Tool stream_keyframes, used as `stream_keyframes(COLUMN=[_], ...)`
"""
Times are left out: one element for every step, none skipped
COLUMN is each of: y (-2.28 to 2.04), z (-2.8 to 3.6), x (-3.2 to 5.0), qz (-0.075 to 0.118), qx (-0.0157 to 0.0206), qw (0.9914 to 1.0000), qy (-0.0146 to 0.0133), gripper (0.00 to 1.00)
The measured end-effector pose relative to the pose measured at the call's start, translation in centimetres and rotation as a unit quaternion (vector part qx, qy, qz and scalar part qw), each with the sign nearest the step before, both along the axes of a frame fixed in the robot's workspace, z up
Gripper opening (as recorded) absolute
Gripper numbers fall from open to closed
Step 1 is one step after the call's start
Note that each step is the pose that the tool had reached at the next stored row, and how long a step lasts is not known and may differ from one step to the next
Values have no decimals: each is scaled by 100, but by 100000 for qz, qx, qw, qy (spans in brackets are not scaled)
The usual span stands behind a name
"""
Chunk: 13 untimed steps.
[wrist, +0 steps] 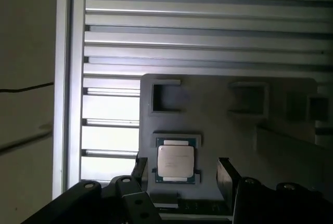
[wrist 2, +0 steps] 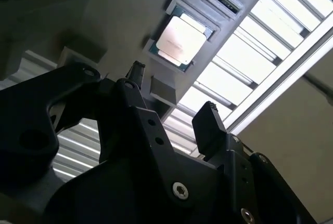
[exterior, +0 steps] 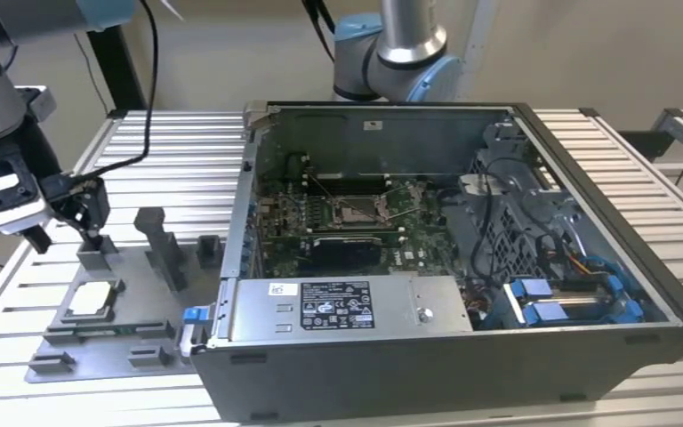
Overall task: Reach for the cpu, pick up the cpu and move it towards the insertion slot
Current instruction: 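Pick up the cpu and move it towards the insertion slot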
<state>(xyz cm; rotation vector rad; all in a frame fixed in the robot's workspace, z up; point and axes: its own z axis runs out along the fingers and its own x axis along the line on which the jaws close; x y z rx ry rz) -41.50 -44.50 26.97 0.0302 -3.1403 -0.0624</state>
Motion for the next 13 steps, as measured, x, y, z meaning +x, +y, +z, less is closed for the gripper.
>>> stream_keyframes(y=[-9, -17, -26, -33, -38, -41, -43, -45, -46, -47, -47, -47, -47], z=[-14, -27, -41, -55, -69, -82, -93, -104, -116, -127, -140, -153, -166], x=[0, 0, 0, 0, 0, -1, -1, -1, -1, -1, -1, -1, -1], qz=[-2, -6, -5, -4, -2, -6, -9, -10, -8, -5, -3, -3, -5], qx=[8, 12, 12, 5, 11, 12, 9, 6, 6, 7, 8, 7, 7], qw=[100000, 100000, 100000, 100000, 100000, 100000, 100000, 100000, 100000, 100000, 100000, 100000, 100000], qy=[-5, -3, -1, 4, -2, -1, 2, 3, 6, 4, 1, 4, 5], gripper=[100, 100, 100, 100, 100, 100, 100, 100, 100, 100, 100, 100, 100])
